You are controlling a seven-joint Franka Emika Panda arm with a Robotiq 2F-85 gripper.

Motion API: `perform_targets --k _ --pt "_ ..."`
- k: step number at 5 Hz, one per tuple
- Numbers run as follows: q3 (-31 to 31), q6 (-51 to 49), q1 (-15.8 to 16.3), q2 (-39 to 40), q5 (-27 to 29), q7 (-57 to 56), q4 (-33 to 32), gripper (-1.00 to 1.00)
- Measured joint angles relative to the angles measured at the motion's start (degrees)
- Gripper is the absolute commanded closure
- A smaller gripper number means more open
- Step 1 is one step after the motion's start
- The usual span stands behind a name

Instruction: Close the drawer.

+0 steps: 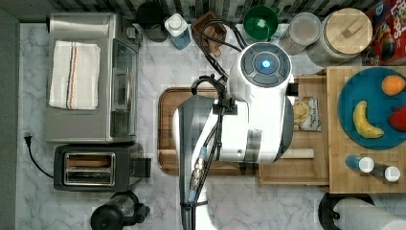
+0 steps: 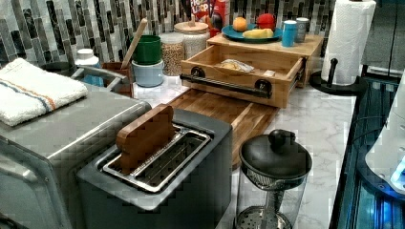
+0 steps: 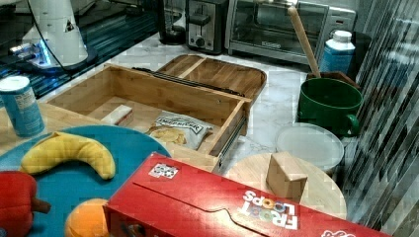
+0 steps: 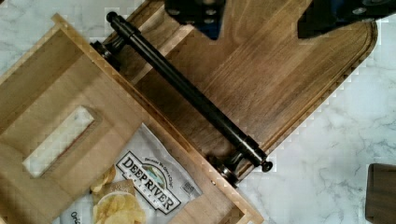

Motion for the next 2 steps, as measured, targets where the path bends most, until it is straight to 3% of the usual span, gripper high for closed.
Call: perform_targets --k 1,2 --pt "0.0 0.0 -0.3 0.3 0.0 -0.1 -0.2 1.0" --pt "0.0 0.1 -0.7 0.7 0.0 -0.1 -0.7 -1.0"
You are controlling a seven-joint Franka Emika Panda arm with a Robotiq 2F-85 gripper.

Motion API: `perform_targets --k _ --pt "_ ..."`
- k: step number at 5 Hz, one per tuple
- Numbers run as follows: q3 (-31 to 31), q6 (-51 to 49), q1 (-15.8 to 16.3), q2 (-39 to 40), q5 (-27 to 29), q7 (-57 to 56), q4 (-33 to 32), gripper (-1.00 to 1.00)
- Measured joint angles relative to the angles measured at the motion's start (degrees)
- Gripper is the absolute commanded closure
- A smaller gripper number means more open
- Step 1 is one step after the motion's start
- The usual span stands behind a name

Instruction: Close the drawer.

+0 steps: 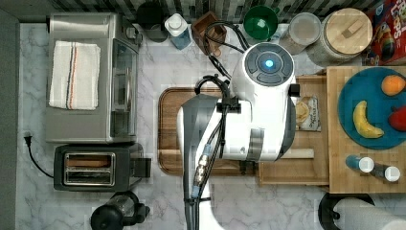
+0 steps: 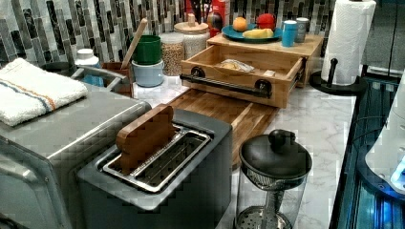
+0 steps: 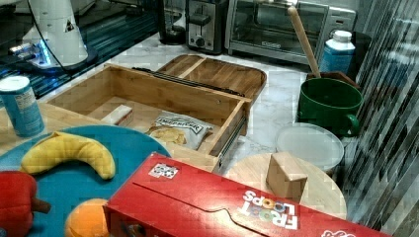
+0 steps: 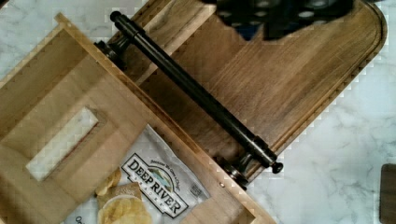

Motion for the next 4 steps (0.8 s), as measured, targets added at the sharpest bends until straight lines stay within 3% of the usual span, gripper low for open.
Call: perform_targets --k 2,3,4 --pt "0.7 7.0 -0.5 -0.7 -0.3 -6.7 -4.0 -1.0" --pt "1.3 8.6 -0.5 -1.6 1.9 -19.3 -7.3 -1.0" --pt "2.2 9.4 -0.5 -1.7 3.0 -34.3 -10.1 -0.27"
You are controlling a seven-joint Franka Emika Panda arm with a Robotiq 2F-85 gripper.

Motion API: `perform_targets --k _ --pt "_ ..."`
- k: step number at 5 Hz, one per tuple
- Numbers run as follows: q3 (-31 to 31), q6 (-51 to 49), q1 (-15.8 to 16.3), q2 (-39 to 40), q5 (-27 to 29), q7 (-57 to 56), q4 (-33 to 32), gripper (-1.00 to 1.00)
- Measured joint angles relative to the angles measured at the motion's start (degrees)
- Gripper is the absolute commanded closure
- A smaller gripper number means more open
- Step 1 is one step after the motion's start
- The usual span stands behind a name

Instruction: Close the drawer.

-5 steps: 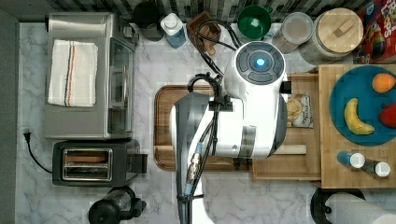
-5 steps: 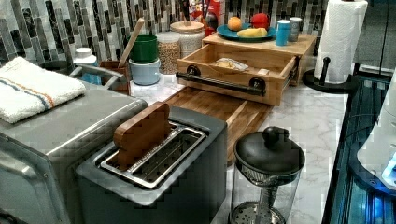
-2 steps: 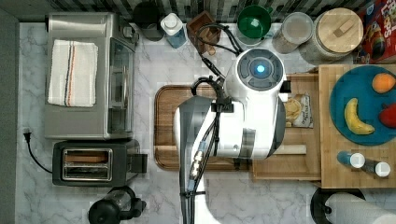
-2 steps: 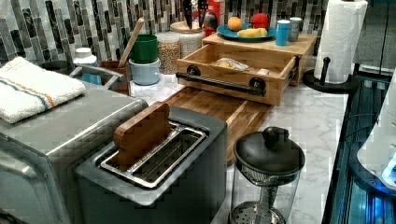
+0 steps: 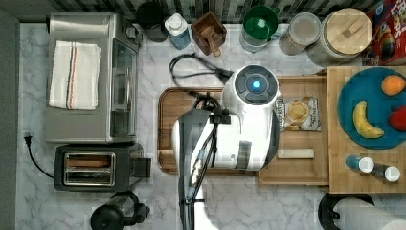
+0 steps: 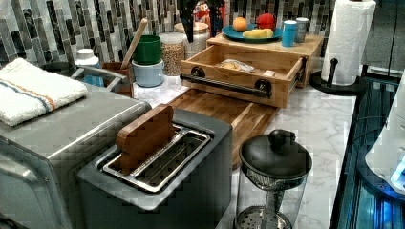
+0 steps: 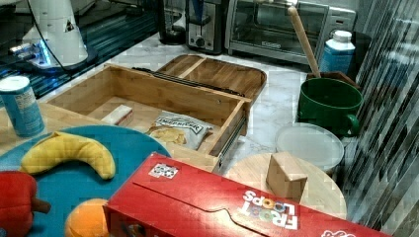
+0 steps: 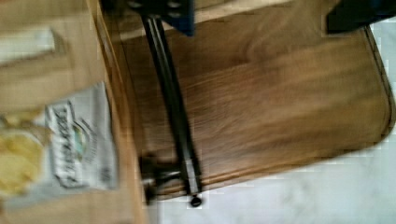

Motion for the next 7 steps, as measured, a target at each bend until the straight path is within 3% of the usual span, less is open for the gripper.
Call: perform_targets --k 1,3,4,7 --pt "1.5 0.4 0.0 0.0 0.0 -6.4 -2.2 1.0" --pt "2.5 8.8 1.5 -0.3 0.0 -6.4 -7.7 1.0" --pt "3.5 11.8 1.3 0.3 -3.5 -8.1 -9.5 1.0" --pt "3.2 26.7 1.3 5.2 -4.2 -8.8 -13.0 1.0"
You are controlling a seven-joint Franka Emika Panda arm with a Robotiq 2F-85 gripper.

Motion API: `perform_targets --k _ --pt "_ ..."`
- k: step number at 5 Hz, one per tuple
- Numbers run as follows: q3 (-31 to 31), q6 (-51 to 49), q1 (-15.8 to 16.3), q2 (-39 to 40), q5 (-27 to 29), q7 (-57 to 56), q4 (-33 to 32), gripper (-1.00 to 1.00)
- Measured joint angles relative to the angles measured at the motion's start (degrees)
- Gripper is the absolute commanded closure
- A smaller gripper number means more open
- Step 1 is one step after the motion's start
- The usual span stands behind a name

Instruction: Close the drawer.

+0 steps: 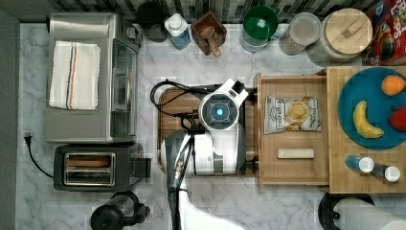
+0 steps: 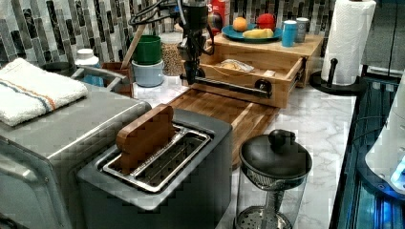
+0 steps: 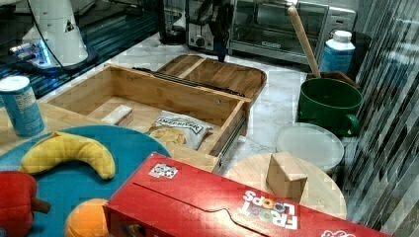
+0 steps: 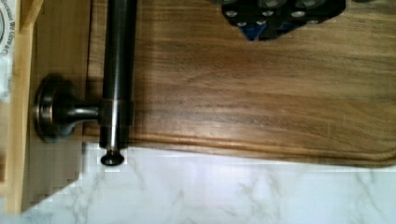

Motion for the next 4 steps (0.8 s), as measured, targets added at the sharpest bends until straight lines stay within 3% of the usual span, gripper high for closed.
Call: perform_targets --k 1,2,4 --pt "-0.8 0.1 0.0 1.4 -0.3 -0.1 -1.0 1.0" --pt "-2.1 0.5 -0.3 3.5 -5.3 -0.1 -1.5 1.0" --pt "-3.2 1.7 -3.1 4.3 -6.8 -0.9 -3.8 1.0"
